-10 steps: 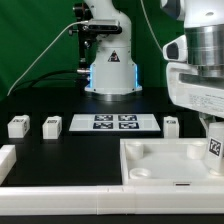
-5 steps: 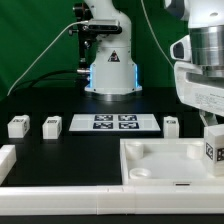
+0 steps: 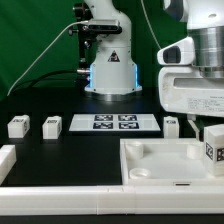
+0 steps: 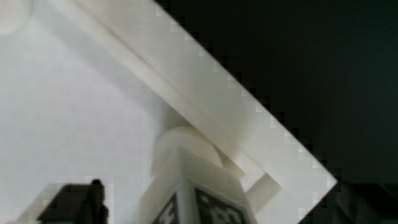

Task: Assemble one leg

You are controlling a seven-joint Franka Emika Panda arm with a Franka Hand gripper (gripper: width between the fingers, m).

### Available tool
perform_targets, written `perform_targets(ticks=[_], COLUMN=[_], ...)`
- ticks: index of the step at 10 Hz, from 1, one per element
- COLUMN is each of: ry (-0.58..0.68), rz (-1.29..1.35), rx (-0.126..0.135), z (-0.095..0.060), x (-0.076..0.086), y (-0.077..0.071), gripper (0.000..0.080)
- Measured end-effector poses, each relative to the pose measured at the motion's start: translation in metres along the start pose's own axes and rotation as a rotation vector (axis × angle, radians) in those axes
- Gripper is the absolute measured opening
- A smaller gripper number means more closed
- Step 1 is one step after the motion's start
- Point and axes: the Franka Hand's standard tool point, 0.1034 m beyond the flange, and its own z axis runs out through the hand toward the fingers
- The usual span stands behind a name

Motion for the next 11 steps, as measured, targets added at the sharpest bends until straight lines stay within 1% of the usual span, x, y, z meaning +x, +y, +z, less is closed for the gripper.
perform_targets(ticks=[4,5,6,8,9,11], ry=[0.004,0.009,0.009,0.012,0.011,0.012], rz=[-0.519,-0.699,-0.761,-1.035,-1.113,-1.072], rx=[-0.009,-0.023,-0.026,-0.049,-0.056,-0.056], z=[0.000,-0.001,-0.001,-0.002,-0.003,-0.003], x=[0.004,0.006,0.007,0.013,0.014,0.014], y=[0.003,0.006,0.006,0.010,0.011,0.012], gripper=[0.0649,0.0649,0.0649,0.0649,0.0649,0.0649])
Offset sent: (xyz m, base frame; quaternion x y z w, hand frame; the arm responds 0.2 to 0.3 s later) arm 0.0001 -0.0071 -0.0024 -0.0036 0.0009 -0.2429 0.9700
